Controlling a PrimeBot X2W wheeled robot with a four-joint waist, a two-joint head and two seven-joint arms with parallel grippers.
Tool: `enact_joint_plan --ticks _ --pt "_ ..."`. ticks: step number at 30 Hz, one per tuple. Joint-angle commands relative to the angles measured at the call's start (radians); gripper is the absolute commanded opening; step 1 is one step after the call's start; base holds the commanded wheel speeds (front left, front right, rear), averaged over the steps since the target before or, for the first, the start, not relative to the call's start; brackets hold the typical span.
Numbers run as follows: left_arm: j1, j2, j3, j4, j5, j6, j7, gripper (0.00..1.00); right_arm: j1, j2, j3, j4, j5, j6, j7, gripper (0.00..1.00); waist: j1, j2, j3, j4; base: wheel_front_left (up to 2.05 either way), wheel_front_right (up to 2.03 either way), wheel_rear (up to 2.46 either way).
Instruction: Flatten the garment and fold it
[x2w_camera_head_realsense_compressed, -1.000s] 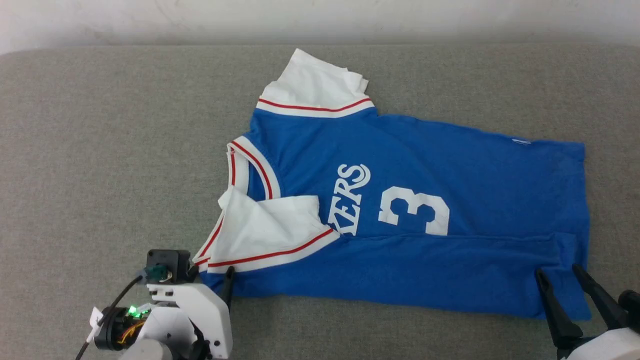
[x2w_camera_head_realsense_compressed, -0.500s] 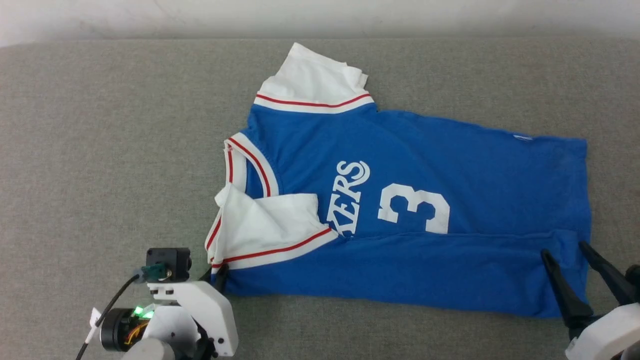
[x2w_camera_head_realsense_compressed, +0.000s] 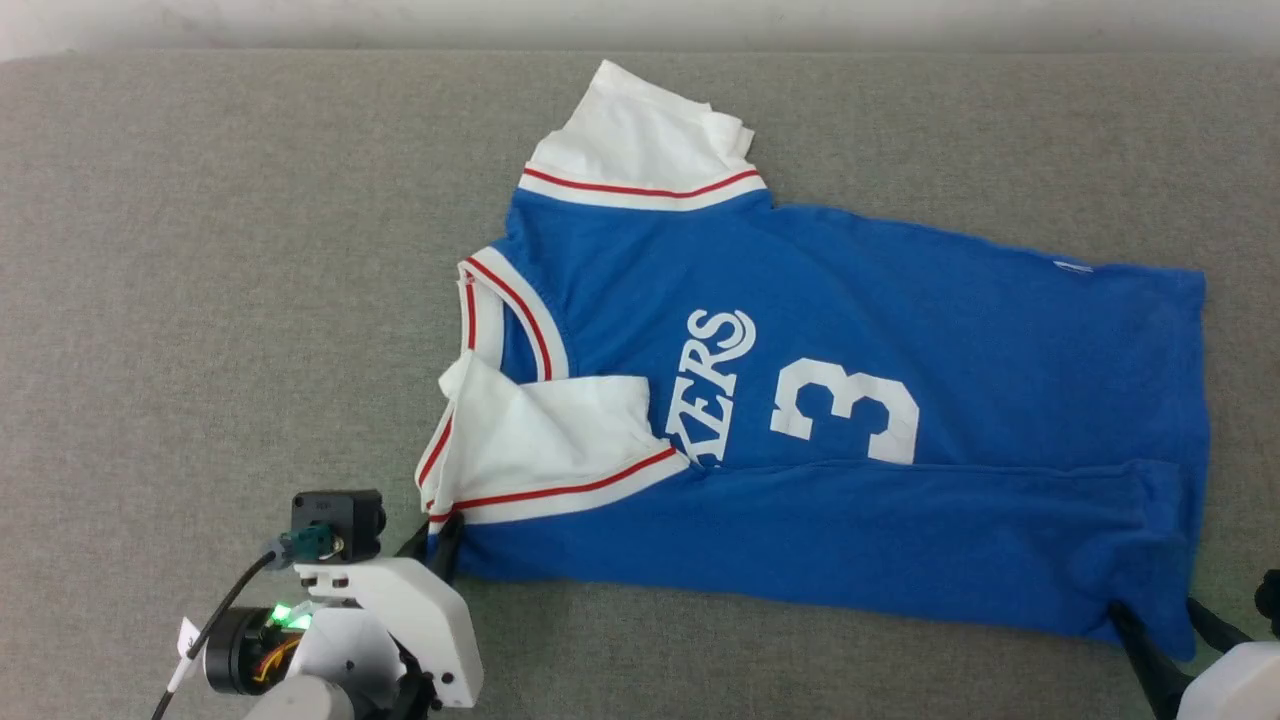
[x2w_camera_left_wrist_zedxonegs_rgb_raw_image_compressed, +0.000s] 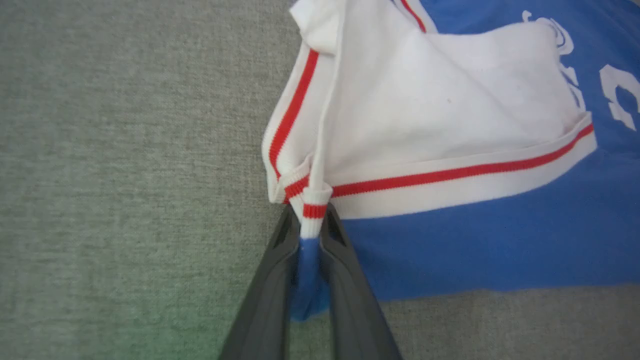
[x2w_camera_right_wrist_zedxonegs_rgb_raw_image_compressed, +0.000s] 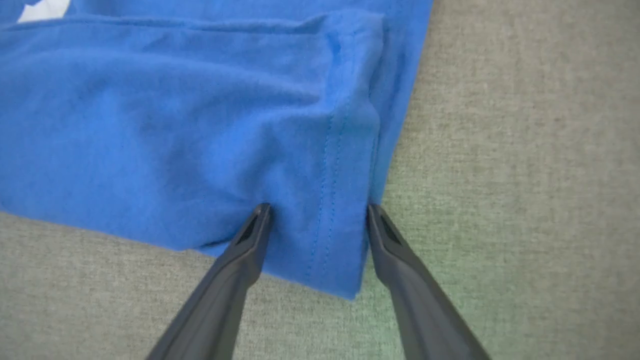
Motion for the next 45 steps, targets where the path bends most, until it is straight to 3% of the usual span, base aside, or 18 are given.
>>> enact_joint_plan --ticks 1,8,9,10,14,22,30,38,45 --pt "-0.006 0.001 0.003 0.018 0.007 0.009 0.001 0.0 0.012 0.011 -0.012 0.011 -0.007 -0.002 0.016 1.0 -0.0001 0.0 0.007 0.003 0.0 0.0 0.0" --pt "-0.008 0.004 0.007 0.012 0.005 0.013 -0.006 0.0 0.022 0.045 -0.038 0.014 -0.026 -0.002 0.064 1.0 -0.0001 0.0 0.024 0.0 0.0 0.0 0.0" --pt "-0.008 0.003 0.009 0.012 0.004 0.014 -0.009 0.0 0.021 0.047 -0.034 0.015 -0.025 -0.002 0.069 0.29 -0.0001 0.0 0.026 0.0 0.0 0.0 0.0" --pt "-0.008 0.003 0.01 0.011 0.004 0.014 -0.01 0.0 0.018 0.049 -0.029 0.015 -0.024 -0.002 0.07 0.0 -0.0001 0.0 0.027 0.0 0.0 0.0 0.0" --pt "-0.009 0.004 0.014 0.013 0.0 0.014 -0.017 0.0 0.002 0.054 -0.01 0.011 -0.001 -0.002 0.067 0.0 -0.0001 0.0 0.029 -0.002 0.0 0.0 0.0" --pt "0.017 0.016 0.051 -0.016 -0.036 0.012 -0.033 0.0 -0.017 0.002 0.019 -0.025 0.035 -0.002 0.05 0.0 -0.0001 0.0 0.007 -0.005 0.0 0.0 0.0" --pt "0.136 0.073 0.103 -0.143 -0.074 0.064 0.002 0.0 0.001 -0.048 -0.02 -0.105 0.054 -0.002 0.104 0.0 -0.0001 0.0 -0.057 0.004 0.0 0.0 0.0" --pt "0.322 0.096 0.091 -0.257 -0.139 0.108 0.08 0.0 0.115 -0.008 -0.098 -0.176 0.041 -0.002 0.231 0.0 -0.0001 0.0 -0.102 0.025 0.0 0.0 0.0" --pt "0.375 0.06 0.095 -0.246 -0.153 0.102 0.018 0.0 0.167 0.03 -0.135 -0.205 0.018 -0.002 0.27 0.0 -0.0001 0.0 -0.108 0.031 0.0 0.0 0.0"
